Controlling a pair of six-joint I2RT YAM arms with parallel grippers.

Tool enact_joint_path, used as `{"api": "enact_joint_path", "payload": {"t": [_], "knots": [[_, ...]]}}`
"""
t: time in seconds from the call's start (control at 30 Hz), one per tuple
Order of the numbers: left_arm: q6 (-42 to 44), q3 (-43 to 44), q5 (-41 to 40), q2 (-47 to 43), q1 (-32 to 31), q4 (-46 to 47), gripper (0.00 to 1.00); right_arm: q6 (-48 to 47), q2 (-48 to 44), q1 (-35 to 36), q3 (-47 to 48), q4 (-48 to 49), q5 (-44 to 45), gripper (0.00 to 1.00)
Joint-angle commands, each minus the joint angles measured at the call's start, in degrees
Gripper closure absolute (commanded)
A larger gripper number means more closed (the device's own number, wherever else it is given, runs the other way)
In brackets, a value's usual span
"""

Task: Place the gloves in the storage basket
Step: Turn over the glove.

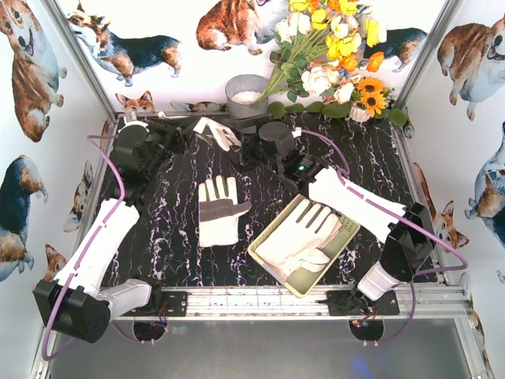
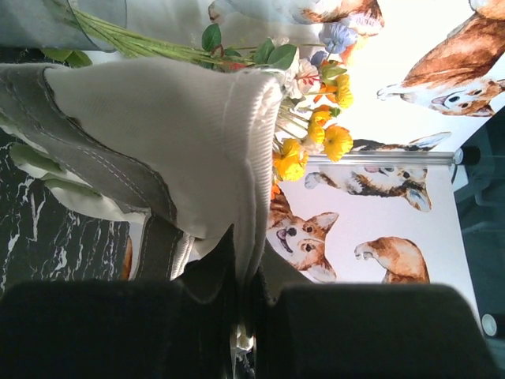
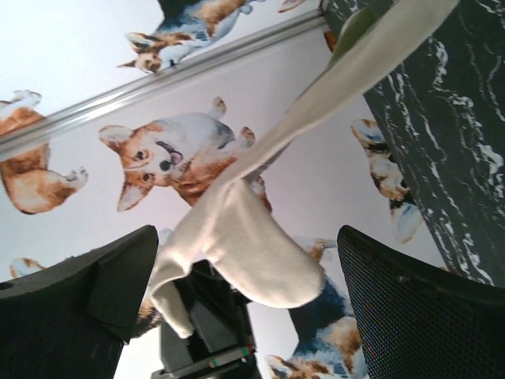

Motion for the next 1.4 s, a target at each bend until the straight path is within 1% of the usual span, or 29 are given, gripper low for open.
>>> {"api": "enact_joint_path", "payload": {"t": [0.0,0.2,0.37,0.47,0.63,0.8,1.1,1.37], "knots": [[-1.39,-0.48,0.0,-1.1,0.57,2.65,1.0,3.72,1.04,0.28,4.09,4.0,4.49,0.0],[-1.41,-0.18,0.29,-1.08,0.4,2.88,1.0,4.4,3.45,0.38,7.26,2.95,3.84,0.0],[-1.59,-0.24,-0.31,-1.4,0.22,2.38,1.0,5.04,4.51,0.42,8.68,3.17,4.17,0.03],[-1.73,-0.32,-0.66,-1.43,0.22,2.62,1.0,4.45,4.93,0.88,9.94,1.69,4.17,0.02],[-1.94,0.07,0.11,-0.83,0.18,3.54,1.0,5.59,5.04,1.22,9.23,2.53,4.58,0.01],[-2.19,0.21,-1.1,-1.16,0.13,3.76,1.0,4.44,5.03,2.14,10.92,-0.07,5.54,0.0],[-2.37,1.33,-1.45,-0.55,0.13,4.69,1.0,5.85,3.92,3.14,8.35,0.13,7.43,0.0],[-1.89,0.55,0.5,-1.87,-0.13,3.08,1.0,5.98,3.77,3.15,8.95,1.07,10.61,0.01]]}}
